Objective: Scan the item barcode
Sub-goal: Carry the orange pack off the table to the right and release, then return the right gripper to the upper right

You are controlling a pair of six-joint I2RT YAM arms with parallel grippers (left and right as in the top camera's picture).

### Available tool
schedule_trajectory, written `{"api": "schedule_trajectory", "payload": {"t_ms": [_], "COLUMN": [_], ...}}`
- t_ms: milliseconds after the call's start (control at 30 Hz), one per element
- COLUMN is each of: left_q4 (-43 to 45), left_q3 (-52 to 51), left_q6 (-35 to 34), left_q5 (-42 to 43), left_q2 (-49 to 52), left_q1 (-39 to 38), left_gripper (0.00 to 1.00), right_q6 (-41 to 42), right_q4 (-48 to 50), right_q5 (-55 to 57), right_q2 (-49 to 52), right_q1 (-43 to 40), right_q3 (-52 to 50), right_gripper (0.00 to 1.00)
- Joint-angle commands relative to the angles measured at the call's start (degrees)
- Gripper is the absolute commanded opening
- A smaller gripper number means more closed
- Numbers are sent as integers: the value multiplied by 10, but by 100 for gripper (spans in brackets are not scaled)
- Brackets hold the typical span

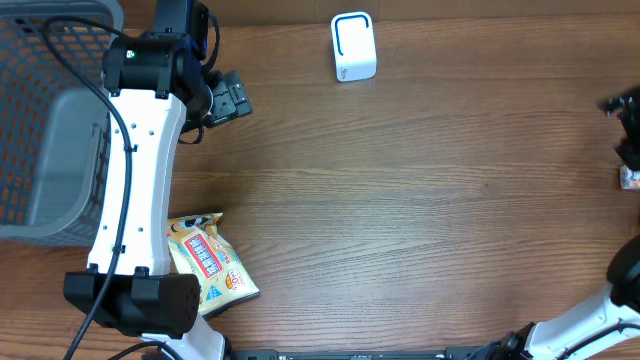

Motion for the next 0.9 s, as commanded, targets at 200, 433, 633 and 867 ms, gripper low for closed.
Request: {"api": "schedule_trajectory", "payload": {"t_ms": [200,433,633,867], "left_q4": [0,-9,-56,-122], "left_q3": [-1,-1,-1,-5], "left_q6": [7,7,-4,-1], "left_q5": [3,99,120,92], "left_q2": [6,6,-15,-96], "left_q1": [1,1,1,0], "left_gripper": [100,98,73,78], "right_q6": [-3,-1,0,0], "right_q4": [-76,-110,-92,-59], "right_q5": [-240,-227,-224,-224], "right_q2": [-31,-31,-31,-31], "right_q1": [115,211,269,285], "right_q3": [19,19,19,19], "right_gripper": [100,100,100,100]}}
